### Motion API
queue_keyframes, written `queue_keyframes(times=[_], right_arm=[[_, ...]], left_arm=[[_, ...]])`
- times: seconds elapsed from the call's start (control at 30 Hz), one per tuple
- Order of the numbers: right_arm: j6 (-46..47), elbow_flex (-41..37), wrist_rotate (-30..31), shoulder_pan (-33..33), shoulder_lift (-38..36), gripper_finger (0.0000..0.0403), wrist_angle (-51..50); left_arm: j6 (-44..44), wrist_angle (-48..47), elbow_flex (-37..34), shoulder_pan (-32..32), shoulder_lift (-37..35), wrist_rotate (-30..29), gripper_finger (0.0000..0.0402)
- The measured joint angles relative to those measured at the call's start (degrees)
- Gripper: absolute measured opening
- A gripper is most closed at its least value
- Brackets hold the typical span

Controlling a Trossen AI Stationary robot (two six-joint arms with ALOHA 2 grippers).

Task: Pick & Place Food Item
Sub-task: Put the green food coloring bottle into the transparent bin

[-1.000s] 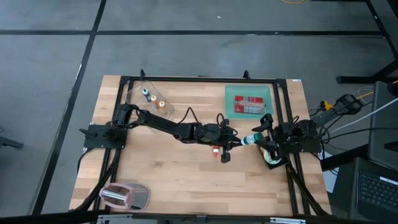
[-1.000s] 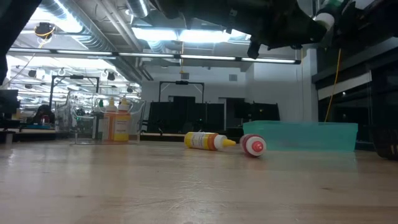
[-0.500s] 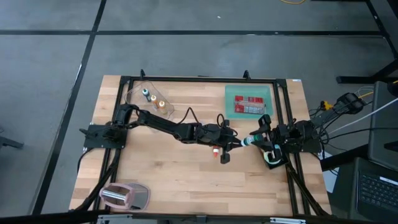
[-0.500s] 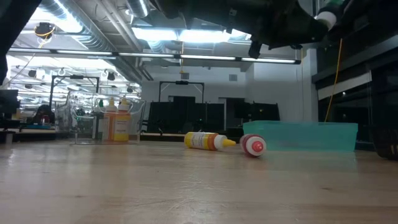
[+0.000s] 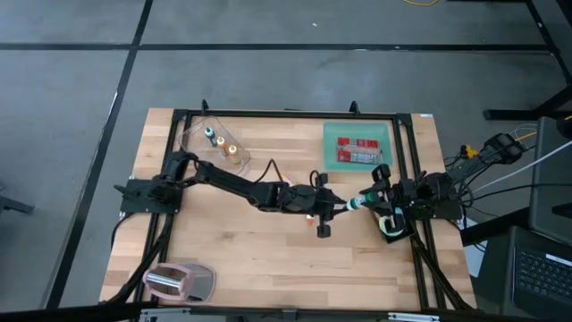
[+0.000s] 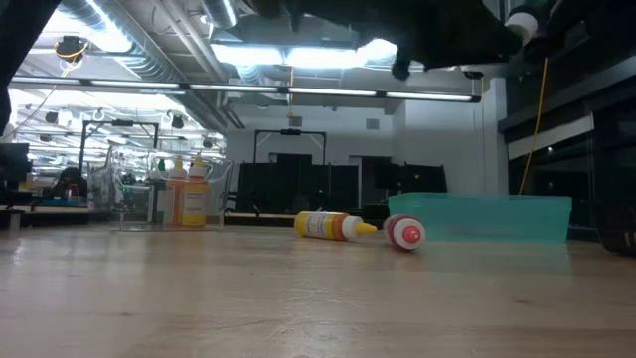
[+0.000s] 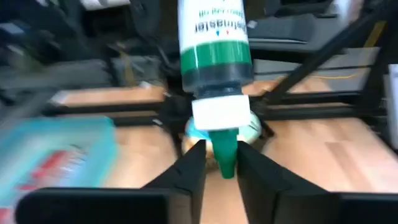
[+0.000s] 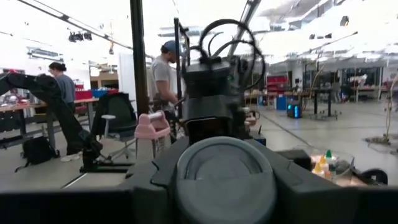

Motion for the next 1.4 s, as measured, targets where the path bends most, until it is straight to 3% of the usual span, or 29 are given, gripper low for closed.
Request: queue_keyframes(times=[0.33,0.47,0.63,0.73,1.0,1.4], right_arm=[[-4.4,0.02,-1.35,0.11,-0.04,0.0132,6.85],[-8.37,0.02,-1.55,0.09,-0.02,0.0132,16.2],[-13.4,0.02,-6.46,0.09,-0.04,0.0132,28.32],[-14.21,0.02,-8.05,0.08,0.25,0.0132,30.42],[-13.29,1.28,-9.73,0.04,7.38,0.0132,37.31],[-14.68,11.36,-12.02,-0.04,21.8,0.0132,37.2]], left_arm=[[17.08,1.61,0.04,-4.96,-4.17,-22.74,0.017],[27.96,4.36,0.02,-7.97,-3.99,-32.2,0.0184],[36.6,8.09,0.02,-9.25,-3.99,-37.05,0.0185],[42.69,14.56,0.02,-9.26,-3.99,-36.64,0.0181],[50.01,23.24,0.02,-8.32,-3.99,-25.47,0.0171],[52.55,23.73,0.02,-8.53,-3.95,-25.28,0.0156]])
